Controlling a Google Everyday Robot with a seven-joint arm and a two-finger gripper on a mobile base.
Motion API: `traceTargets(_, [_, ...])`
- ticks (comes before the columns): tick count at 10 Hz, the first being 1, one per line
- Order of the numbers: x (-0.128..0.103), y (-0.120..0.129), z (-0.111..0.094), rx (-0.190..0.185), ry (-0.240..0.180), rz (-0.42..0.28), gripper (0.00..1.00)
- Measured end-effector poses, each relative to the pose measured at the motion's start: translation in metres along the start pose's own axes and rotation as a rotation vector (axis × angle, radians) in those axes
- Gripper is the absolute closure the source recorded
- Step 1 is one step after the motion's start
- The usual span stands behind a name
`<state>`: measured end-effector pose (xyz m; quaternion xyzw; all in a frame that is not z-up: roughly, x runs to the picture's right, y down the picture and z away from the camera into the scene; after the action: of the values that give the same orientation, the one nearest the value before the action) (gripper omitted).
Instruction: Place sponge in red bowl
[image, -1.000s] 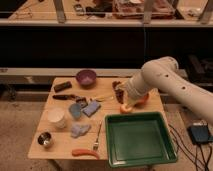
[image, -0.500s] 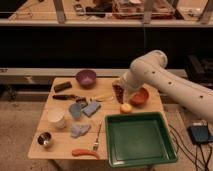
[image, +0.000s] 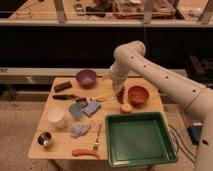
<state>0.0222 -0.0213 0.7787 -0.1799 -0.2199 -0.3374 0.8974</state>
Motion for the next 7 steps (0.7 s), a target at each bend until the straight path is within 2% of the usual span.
traceTargets(1, [-0.01,-0.004,0.016,-0.016,-0.04,-0.033,0.35])
traceTargets(3, [-0.033,0.004,0.047,-0.053,-0.114,-0.094,0.35])
traceTargets(5, [-0.045,0.013,0.075,-0.078,-0.159,-0.118,0.35])
traceTargets(7, [-0.06,0.006,0.103,-0.113,-0.17,-0.168,0.35])
